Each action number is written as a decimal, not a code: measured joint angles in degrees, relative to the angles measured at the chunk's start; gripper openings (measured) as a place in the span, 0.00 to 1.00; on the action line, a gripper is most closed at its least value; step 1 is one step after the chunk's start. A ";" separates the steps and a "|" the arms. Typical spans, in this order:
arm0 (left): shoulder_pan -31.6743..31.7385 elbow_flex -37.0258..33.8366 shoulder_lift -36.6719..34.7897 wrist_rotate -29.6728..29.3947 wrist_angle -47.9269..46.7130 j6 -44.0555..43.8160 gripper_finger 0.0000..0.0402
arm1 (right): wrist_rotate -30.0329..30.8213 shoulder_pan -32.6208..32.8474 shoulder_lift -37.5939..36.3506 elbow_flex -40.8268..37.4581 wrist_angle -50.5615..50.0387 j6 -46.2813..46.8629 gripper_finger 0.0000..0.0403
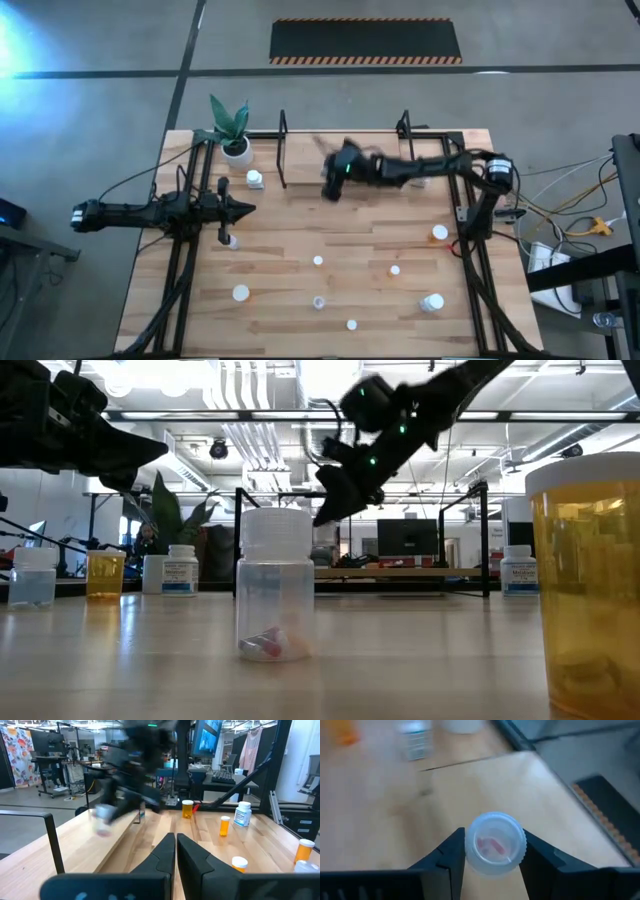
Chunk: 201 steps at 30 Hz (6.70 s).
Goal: Pick and place medicine bottles onto shelf by color
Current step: Put the top right transparent pill bottle on the shelf, then put the top left small orange pill bottle on the shelf, then put the bottom white pill bottle on the shelf
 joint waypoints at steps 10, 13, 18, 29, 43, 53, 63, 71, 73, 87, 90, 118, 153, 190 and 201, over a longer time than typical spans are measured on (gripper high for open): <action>0.02 0.00 -0.09 0.00 0.00 0.00 0.00 | -6.34 -18.58 2.39 0.01 0.35 4.17 0.34; 0.02 0.00 -0.09 0.01 -0.02 0.00 0.00 | -7.38 -20.79 2.86 0.01 0.55 5.00 0.34; 0.02 0.00 -0.09 0.00 -0.02 -0.01 0.00 | -11.02 -21.48 4.49 0.01 3.36 7.07 0.34; 0.00 0.00 0.00 0.00 -0.04 0.00 0.00 | -10.68 -21.16 6.20 0.05 5.43 9.23 0.36; 0.00 0.00 0.00 0.00 -0.02 0.00 0.00 | -10.32 -21.03 6.22 -0.01 6.88 6.57 0.57; 0.02 0.00 0.00 0.00 -0.02 0.00 0.00 | -10.28 -20.65 -0.41 -0.01 9.20 2.94 0.70; 0.02 0.00 0.02 0.00 -0.04 0.00 0.00 | -10.38 -8.68 -12.19 -6.51 8.99 -0.74 0.62; 0.02 0.00 0.02 0.00 -0.04 0.00 0.00 | -10.75 5.75 -16.14 -16.25 8.89 -1.91 0.58; 0.01 0.00 0.00 0.00 -0.04 0.00 0.00 | -10.80 8.82 -16.19 -18.05 9.14 -0.83 0.59; 0.01 0.00 0.31 0.00 -0.02 0.00 0.00 | -14.33 20.43 -7.48 -17.68 12.55 7.05 0.64; 0.00 0.00 0.27 0.00 0.00 0.00 0.00 | -18.35 21.45 -4.33 -15.20 12.72 6.49 0.64; 0.01 0.00 0.55 0.00 -0.02 0.00 0.00 | -17.26 25.61 10.29 0.79 3.13 1.43 0.32; 0.01 0.00 0.95 0.00 0.02 0.00 0.00 | -8.20 -11.67 6.79 13.27 0.64 -1.09 0.26; 0.02 0.00 1.03 0.00 0.02 0.00 0.00 | -8.89 -15.57 23.11 33.28 -17.33 -6.27 0.40; 0.02 0.00 1.03 0.00 0.02 0.00 0.00 | -9.11 -15.44 21.20 33.28 -16.93 -9.45 0.60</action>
